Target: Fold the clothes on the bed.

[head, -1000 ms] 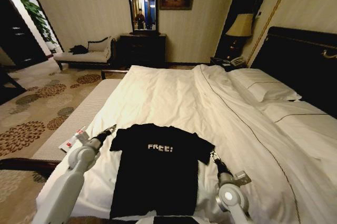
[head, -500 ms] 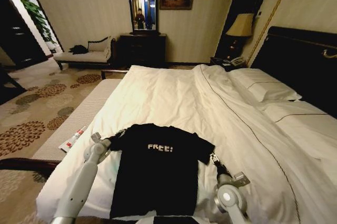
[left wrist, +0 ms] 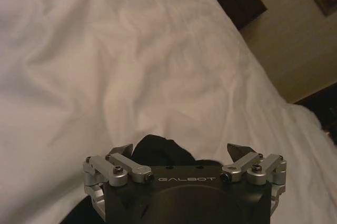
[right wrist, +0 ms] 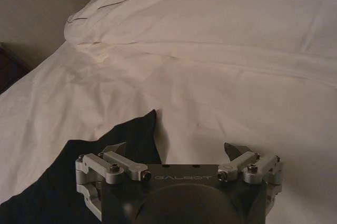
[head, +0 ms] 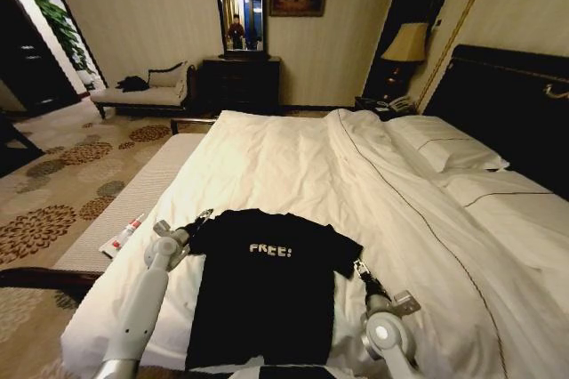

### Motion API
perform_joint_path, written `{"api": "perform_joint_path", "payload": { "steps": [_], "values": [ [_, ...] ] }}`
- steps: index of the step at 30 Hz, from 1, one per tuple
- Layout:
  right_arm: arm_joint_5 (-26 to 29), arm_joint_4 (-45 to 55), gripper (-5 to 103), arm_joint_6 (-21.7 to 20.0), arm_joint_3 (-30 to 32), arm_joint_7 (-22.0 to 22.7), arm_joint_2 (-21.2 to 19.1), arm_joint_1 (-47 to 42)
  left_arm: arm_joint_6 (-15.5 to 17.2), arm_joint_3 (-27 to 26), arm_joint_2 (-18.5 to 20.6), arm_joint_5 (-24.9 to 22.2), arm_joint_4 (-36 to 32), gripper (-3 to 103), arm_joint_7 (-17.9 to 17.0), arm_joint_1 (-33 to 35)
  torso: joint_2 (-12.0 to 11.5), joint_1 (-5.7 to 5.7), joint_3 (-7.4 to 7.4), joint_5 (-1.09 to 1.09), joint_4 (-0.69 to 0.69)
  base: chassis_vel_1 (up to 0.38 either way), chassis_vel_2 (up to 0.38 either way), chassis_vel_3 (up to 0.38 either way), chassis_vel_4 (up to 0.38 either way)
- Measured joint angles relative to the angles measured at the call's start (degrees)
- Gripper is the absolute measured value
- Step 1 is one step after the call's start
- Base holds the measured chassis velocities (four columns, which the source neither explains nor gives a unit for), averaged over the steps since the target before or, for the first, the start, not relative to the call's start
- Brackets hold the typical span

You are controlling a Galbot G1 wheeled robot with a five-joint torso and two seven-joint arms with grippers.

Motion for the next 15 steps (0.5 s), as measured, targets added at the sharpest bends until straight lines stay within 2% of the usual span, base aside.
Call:
{"api": "perform_joint_path", "payload": {
  "steps": [7,10,12,15],
  "values": [
    [0.00,0.06,100,0.00,-0.12,0.01,0.02,-0.05,0.02,0.18,-0.74,1.15,0.55,99,0.37,0.44,0.01,-0.01,0.00,0.00,-0.01,0.000,0.000,0.000,0.000],
    [-0.02,0.23,100,0.00,-0.12,0.02,0.04,-0.23,-0.04,0.36,-1.22,1.58,0.85,85,0.59,0.47,0.00,-0.01,0.00,0.00,-0.01,0.000,0.000,0.000,0.000],
    [-0.03,0.31,100,0.00,-0.08,0.02,0.05,-0.34,-0.08,0.39,-1.32,1.62,0.89,85,0.66,0.50,0.00,-0.01,0.00,0.00,-0.01,0.000,0.000,0.000,0.000],
    [-0.06,0.53,100,0.00,0.05,0.03,0.05,-0.62,-0.36,0.29,-1.38,1.65,0.87,68,0.83,0.62,0.00,-0.01,0.00,0.00,-0.01,0.000,0.000,0.000,0.000]
  ]
}}
